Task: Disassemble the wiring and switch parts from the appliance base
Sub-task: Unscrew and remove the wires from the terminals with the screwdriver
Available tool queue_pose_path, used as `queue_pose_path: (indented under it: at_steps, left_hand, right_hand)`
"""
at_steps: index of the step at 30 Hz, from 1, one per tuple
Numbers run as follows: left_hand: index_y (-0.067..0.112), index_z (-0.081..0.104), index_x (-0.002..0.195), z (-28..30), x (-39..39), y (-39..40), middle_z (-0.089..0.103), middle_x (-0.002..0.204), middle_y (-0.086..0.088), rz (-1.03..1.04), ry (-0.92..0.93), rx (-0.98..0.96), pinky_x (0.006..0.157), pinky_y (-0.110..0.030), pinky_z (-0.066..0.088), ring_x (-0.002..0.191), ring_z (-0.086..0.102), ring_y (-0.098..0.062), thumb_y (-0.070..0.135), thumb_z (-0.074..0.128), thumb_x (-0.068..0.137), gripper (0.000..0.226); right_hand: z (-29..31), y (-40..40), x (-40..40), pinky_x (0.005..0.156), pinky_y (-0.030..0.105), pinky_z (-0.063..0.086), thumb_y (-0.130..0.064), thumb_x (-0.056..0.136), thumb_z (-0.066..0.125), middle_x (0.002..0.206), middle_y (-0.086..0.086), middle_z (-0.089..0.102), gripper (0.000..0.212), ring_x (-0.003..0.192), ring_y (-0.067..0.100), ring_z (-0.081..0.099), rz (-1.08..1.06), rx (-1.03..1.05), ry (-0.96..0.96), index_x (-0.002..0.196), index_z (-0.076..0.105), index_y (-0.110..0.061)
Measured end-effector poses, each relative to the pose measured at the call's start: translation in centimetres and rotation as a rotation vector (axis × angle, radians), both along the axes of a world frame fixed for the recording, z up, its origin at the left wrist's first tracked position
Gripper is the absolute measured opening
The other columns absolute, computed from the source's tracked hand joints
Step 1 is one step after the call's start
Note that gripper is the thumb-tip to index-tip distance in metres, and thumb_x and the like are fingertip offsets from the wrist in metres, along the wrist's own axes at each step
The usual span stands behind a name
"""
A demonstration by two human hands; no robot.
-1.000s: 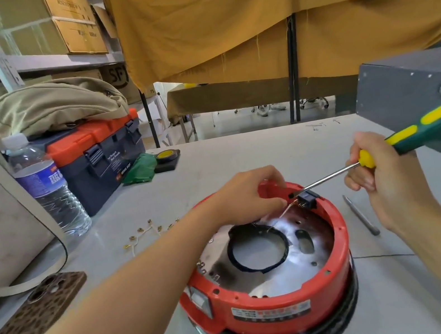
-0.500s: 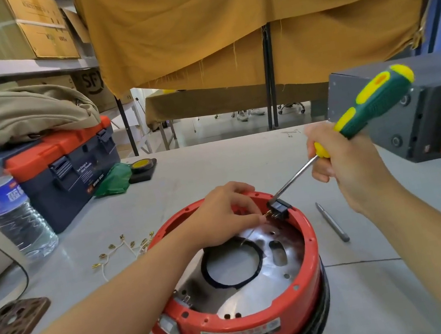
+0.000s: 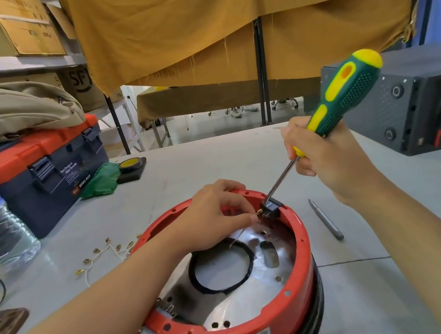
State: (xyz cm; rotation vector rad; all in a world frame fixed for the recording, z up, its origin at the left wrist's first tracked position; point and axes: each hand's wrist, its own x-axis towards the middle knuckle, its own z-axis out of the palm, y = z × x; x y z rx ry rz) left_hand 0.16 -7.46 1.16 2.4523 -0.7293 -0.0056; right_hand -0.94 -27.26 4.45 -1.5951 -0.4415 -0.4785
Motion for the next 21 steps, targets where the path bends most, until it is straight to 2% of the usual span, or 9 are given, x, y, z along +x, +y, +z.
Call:
queue_pose_path:
  at_steps: [5,9,12,14,16,21]
  left_hand:
    - [0.044,0.067,0.076,0.0,-0.1,0.0,0.044,0.129,0.015,-0.001,-0.005,0.009,0.103,-0.027,0.034,0.120,0.042,-0.006,0.037,0.066,0.083,0.010]
    - [0.041,0.068,0.078,0.1,-0.2,-0.2,0.045,0.130,0.013,-0.001,-0.017,0.023,0.104,-0.032,0.036,0.119,0.043,-0.008,0.036,0.066,0.083,0.008]
    - [0.039,0.068,0.079,0.2,-0.3,-0.1,0.045,0.130,0.011,-0.005,-0.019,0.027,0.105,-0.035,0.035,0.118,0.043,-0.009,0.036,0.066,0.084,0.006]
    - [0.039,0.068,0.080,0.2,-0.3,-0.2,0.045,0.131,0.011,-0.006,-0.023,0.036,0.105,-0.036,0.035,0.118,0.043,-0.010,0.037,0.065,0.084,0.005]
    - [0.039,0.068,0.081,0.2,-0.3,-0.2,0.044,0.131,0.011,-0.005,-0.026,0.044,0.105,-0.036,0.035,0.118,0.042,-0.010,0.038,0.065,0.084,0.004]
    - [0.040,0.066,0.081,0.3,-0.4,-0.2,0.044,0.131,0.011,-0.006,-0.040,0.055,0.105,-0.036,0.035,0.118,0.041,-0.010,0.039,0.064,0.085,0.004]
  right_hand:
    - [-0.2,0.2,-0.2,0.042,0.013,0.027,-0.019,0.077,0.050,0.047,-0.007,0.039,0.032,0.039,0.006,0.032,0.001,-0.067,-0.060,0.045,0.045,-0.020]
    - [-0.2,0.5,-0.6,0.046,0.009,0.027,-0.018,0.078,0.050,0.046,-0.009,0.038,0.031,0.042,0.005,0.036,0.010,-0.111,-0.103,0.051,0.038,-0.006]
    - [-0.2,1.0,-1.2,0.048,0.011,0.027,-0.016,0.080,0.050,0.048,-0.005,0.035,0.033,0.045,0.006,0.033,-0.004,-0.189,-0.166,0.056,0.039,0.002]
    - [-0.1,1.3,-1.7,0.048,0.015,0.027,-0.016,0.082,0.049,0.053,0.011,0.033,0.035,0.048,0.008,0.030,-0.029,-0.227,-0.204,0.059,0.039,0.008]
    - [0.0,1.4,-2.0,0.048,0.017,0.027,-0.015,0.082,0.049,0.056,0.019,0.032,0.036,0.050,0.009,0.029,-0.043,-0.240,-0.231,0.060,0.037,0.010]
    - [-0.3,1.5,-1.8,0.049,0.019,0.026,-0.016,0.083,0.048,0.055,0.016,0.029,0.037,0.050,0.010,0.028,0.009,-0.211,-0.184,0.059,0.034,0.008]
